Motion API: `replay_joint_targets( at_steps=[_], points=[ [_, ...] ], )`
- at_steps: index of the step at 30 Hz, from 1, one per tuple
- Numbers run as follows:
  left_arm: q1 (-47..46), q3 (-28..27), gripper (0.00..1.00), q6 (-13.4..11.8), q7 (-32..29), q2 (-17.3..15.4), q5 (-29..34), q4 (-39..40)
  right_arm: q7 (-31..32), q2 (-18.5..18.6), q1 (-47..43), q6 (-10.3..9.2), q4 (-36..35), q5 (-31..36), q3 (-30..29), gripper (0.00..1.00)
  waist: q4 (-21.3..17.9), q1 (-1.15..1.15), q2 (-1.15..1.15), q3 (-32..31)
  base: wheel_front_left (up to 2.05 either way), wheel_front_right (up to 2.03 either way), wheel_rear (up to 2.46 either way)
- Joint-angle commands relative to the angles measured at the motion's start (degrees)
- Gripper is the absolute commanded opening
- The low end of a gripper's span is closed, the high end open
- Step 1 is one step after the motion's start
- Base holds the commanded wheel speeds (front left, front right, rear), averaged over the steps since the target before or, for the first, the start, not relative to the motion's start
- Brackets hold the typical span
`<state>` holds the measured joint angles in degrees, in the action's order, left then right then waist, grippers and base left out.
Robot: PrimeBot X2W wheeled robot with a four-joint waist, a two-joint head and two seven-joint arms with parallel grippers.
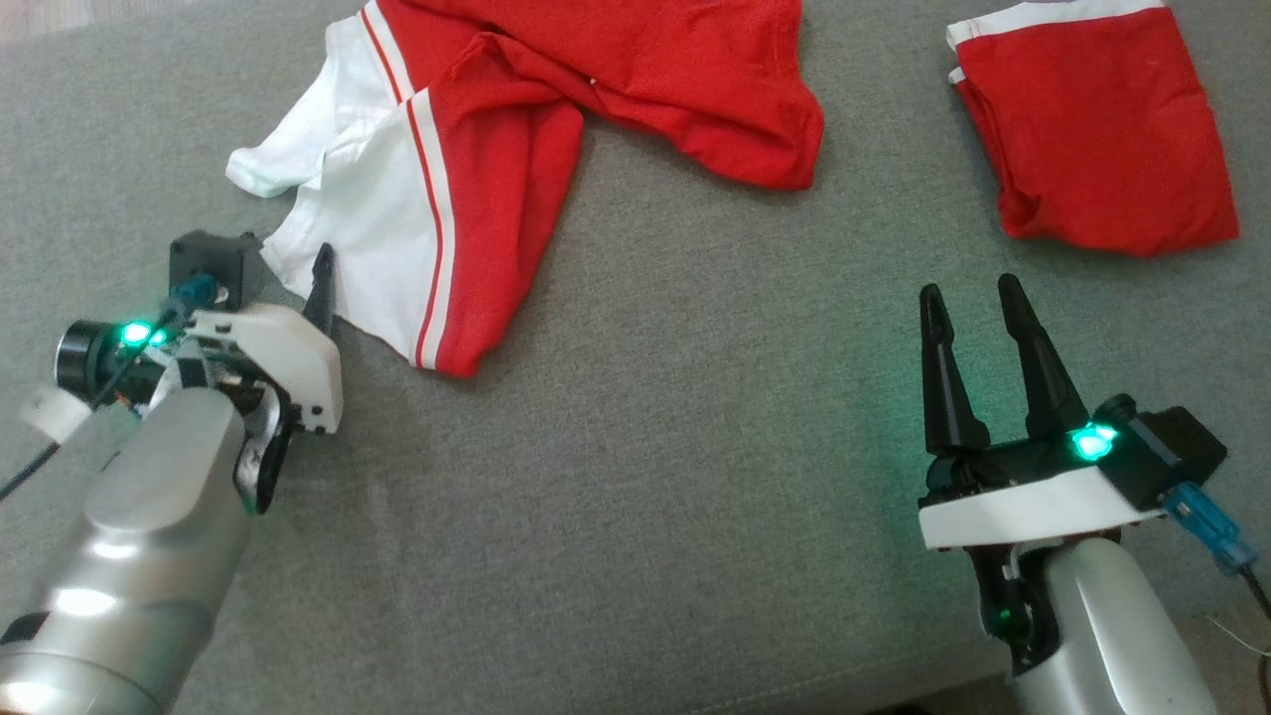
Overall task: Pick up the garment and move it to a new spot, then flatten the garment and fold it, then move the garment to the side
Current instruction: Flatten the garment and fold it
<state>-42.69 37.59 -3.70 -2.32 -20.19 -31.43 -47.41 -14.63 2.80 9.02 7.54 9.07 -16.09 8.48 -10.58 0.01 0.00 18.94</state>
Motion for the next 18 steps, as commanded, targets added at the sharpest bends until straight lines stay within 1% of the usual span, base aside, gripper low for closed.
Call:
replay_joint_targets(
  at_steps=[1,2,4,9,12,15,18],
  points=[
    [-0.98,-0.74,0.00,1.80,-1.25,-1.00,-0.56,-0.44,-0.37,0.08,1.35,-0.05,-1.90,-0.19,0.97,1.00,-0.04,-0.01,0.00,-0.08,0.00,0.00,0.00],
    [-0.97,-0.44,0.00,2.79,-1.41,-0.72,-0.78,-0.68,-0.37,0.08,1.28,-0.05,-1.81,-0.14,0.80,1.00,0.02,-0.01,0.00,-0.28,0.00,0.00,0.00],
    [-0.90,-0.21,0.00,3.93,-0.89,-0.21,-1.16,-0.88,-0.37,0.08,1.12,-0.05,-1.52,-0.05,0.44,1.00,0.25,-0.01,0.00,-0.79,0.00,0.00,0.00],
    [-1.09,-0.15,0.00,4.81,3.23,0.05,-1.00,-0.18,-0.37,0.08,1.09,-0.05,-0.85,0.32,0.00,1.00,1.08,-0.01,0.00,-2.72,0.00,0.00,0.00],
    [-2.15,-0.65,0.00,4.64,7.15,-0.78,-0.39,1.41,-0.37,0.08,0.94,-0.05,-0.61,0.46,-0.18,1.00,1.71,-0.01,0.00,-3.98,0.00,0.00,0.00],
    [-4.47,-1.00,0.00,3.91,11.65,-2.68,1.42,3.82,-0.37,0.08,0.57,-0.05,-0.28,0.56,-0.22,1.00,2.42,-0.01,0.00,-5.27,0.00,0.00,0.00],
    [-7.61,-0.97,0.00,2.91,14.73,-5.09,4.25,7.16,-0.37,0.08,0.32,-0.05,0.14,0.51,-0.08,1.00,3.10,-0.01,0.00,-6.47,0.00,0.00,0.00]
  ],
)
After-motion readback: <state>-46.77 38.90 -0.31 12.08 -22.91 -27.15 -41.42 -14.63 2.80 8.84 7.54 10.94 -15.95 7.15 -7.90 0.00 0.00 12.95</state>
